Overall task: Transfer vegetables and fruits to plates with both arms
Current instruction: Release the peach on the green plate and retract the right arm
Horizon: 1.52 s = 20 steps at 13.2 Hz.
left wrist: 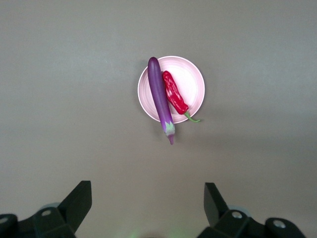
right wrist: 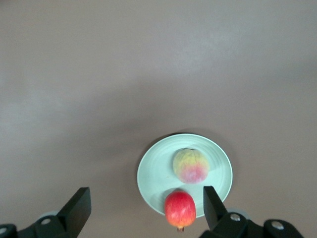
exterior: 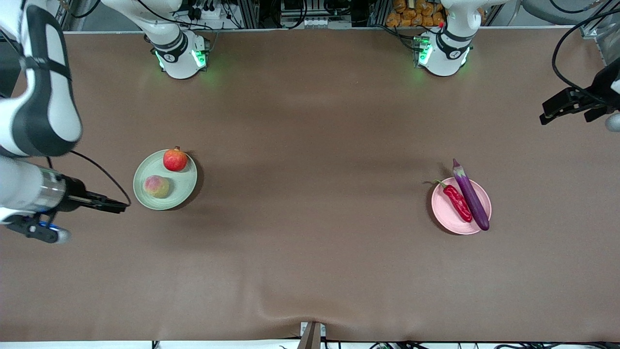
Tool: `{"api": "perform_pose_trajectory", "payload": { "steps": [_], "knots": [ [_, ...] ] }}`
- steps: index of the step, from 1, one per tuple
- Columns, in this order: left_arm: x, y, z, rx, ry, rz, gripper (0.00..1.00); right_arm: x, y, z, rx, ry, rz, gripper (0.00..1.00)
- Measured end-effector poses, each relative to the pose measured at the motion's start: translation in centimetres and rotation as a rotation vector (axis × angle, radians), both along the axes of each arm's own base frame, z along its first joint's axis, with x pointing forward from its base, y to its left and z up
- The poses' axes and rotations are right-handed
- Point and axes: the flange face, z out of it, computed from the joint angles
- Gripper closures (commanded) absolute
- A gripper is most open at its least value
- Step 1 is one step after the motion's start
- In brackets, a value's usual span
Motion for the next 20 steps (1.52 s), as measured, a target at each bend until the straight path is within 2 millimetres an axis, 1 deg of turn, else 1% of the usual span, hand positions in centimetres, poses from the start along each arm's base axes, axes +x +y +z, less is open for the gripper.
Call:
{"api": "perform_pose_trajectory", "payload": {
  "steps": [1,3,4,5,8,9,10,11,12,14,15,17,18,20],
  "knots": [
    [0.2,0.0,-0.2,0.0,0.002,-0.001,0.0,-0.3,0.5,2.0,-0.001,-0.005,0.012,0.0],
    [0.3,-0.3,-0.5,-0.001,0.008,-0.006,0.0,-1.6,2.9,5.6,-0.008,-0.008,0.053,0.0],
    [0.3,-0.8,-0.5,0.0,0.007,-0.012,0.0,-2.6,3.9,7.5,-0.013,-0.007,0.072,0.0],
    [0.2,-1.4,-0.4,0.0,0.005,-0.011,0.0,-3.9,4.5,9.8,-0.021,-0.012,0.083,0.0],
    [0.1,-2.5,-0.1,0.001,0.0,-0.018,0.0,-9.3,3.9,17.4,-0.047,-0.046,0.123,0.0],
    [0.0,-2.7,-0.1,0.002,0.0,-0.022,0.0,-11.0,3.5,19.1,-0.052,-0.062,0.16,0.0],
    [0.0,-3.0,-0.1,0.002,0.0,-0.027,0.0,-12.5,3.1,20.2,-0.058,-0.074,0.186,0.0],
    [0.0,-3.3,-0.1,0.004,0.0,-0.031,0.0,-13.8,2.3,20.6,-0.063,-0.079,0.216,0.0],
    [-0.1,-3.4,0.0,0.005,-0.002,-0.032,0.0,-14.7,1.4,20.6,-0.066,-0.077,0.252,0.0],
    [-0.3,-3.4,0.6,0.007,-0.013,-0.03,0.0,-15.7,-0.5,20.0,-0.065,-0.064,0.288,0.0],
    [-0.4,-3.4,1.1,0.007,-0.023,-0.03,0.0,-15.8,-0.9,19.4,-0.064,-0.056,0.294,0.0],
    [-0.8,-3.4,2.0,0.009,-0.029,-0.029,0.0,-15.5,-0.8,17.8,-0.065,-0.064,0.304,0.0],
    [-1.0,-3.1,2.4,0.013,-0.029,-0.025,0.0,-15.5,-0.6,17.3,-0.066,-0.07,0.311,0.0],
    [-1.2,-2.4,3.6,0.017,-0.036,-0.012,0.0,-15.6,-0.5,17.5,-0.067,-0.087,0.35,0.0]
  ]
}}
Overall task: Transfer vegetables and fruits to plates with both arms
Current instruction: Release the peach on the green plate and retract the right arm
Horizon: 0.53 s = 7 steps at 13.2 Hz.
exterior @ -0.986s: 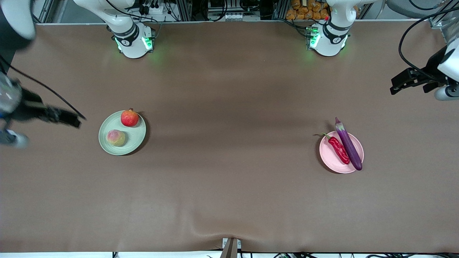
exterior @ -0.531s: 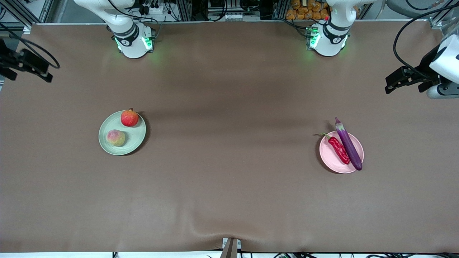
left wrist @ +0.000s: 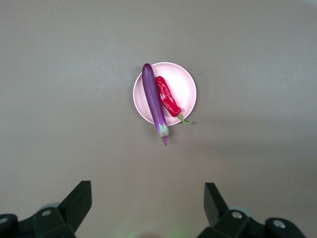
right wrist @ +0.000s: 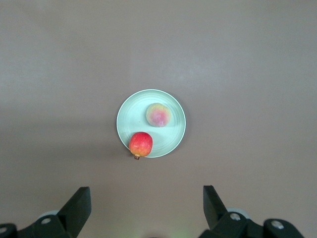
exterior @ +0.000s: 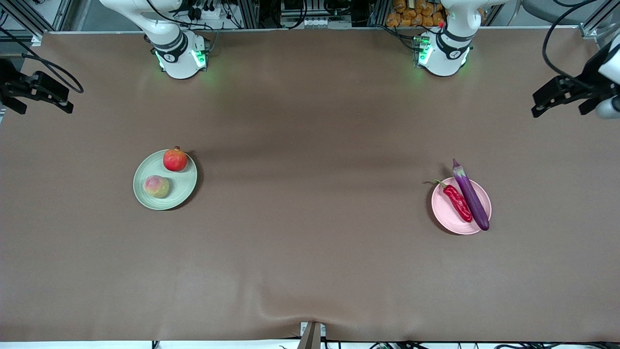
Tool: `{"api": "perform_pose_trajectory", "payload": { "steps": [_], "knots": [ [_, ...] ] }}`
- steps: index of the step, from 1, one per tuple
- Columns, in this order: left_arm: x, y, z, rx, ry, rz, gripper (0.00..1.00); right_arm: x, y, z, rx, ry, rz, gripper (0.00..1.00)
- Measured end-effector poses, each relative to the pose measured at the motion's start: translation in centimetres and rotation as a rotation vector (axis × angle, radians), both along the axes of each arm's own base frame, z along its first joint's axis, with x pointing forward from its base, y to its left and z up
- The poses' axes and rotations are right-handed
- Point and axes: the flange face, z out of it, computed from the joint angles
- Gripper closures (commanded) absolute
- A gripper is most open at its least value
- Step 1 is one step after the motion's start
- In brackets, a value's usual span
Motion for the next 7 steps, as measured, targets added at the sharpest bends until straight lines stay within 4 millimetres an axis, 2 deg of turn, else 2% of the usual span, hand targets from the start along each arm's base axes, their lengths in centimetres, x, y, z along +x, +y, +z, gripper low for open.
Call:
{"api": "perform_pose_trajectory", "payload": {
  "steps": [7],
  "knots": [
    [0.44,0.3,-0.72,-0.002,0.022,0.003,0.0,-0.54,-0.88,0.9,0.001,0.012,0.034,0.0]
  ]
}}
